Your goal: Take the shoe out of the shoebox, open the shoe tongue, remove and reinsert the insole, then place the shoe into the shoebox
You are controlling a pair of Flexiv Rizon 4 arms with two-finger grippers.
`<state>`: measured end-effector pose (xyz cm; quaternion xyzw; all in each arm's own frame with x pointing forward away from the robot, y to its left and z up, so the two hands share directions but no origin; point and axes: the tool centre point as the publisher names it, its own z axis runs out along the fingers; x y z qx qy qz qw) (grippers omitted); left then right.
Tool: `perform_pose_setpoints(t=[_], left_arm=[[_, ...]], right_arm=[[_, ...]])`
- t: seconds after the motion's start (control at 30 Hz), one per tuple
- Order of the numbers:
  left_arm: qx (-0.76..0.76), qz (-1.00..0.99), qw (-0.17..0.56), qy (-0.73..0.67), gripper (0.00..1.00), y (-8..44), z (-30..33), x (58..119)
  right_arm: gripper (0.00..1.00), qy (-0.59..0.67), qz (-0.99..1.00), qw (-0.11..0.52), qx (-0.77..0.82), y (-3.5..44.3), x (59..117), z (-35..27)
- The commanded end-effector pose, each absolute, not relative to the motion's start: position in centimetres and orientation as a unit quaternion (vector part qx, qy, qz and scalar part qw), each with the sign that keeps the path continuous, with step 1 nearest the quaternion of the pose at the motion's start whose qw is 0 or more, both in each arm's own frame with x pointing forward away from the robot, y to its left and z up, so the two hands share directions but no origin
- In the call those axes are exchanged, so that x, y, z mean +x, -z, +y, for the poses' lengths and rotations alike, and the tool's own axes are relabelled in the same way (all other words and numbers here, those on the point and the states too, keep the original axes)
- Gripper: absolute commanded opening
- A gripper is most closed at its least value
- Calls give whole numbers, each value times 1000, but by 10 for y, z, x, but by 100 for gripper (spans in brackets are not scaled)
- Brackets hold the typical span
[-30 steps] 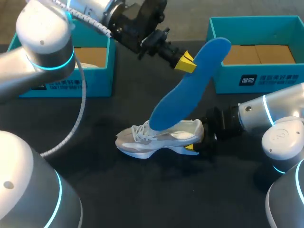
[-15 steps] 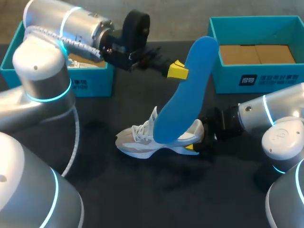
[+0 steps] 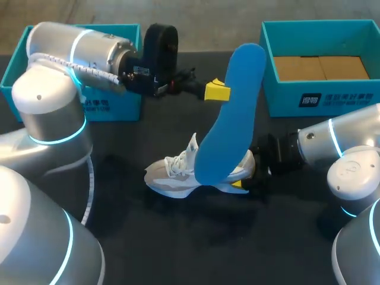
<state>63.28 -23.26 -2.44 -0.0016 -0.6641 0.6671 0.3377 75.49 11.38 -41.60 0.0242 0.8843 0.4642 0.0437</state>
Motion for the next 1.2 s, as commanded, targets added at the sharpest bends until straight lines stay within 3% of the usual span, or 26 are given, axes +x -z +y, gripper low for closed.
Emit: perform_pose_setpoints(t=[0.03, 1.2], left_arm=[[17, -630, 363, -686, 0, 27, -229, 622], [78, -560, 412, -715, 0, -21, -213, 563]], right_arm=[[0, -463, 885, 44, 24, 420, 755, 116], [0, -463, 885, 44, 24, 420, 755, 116]])
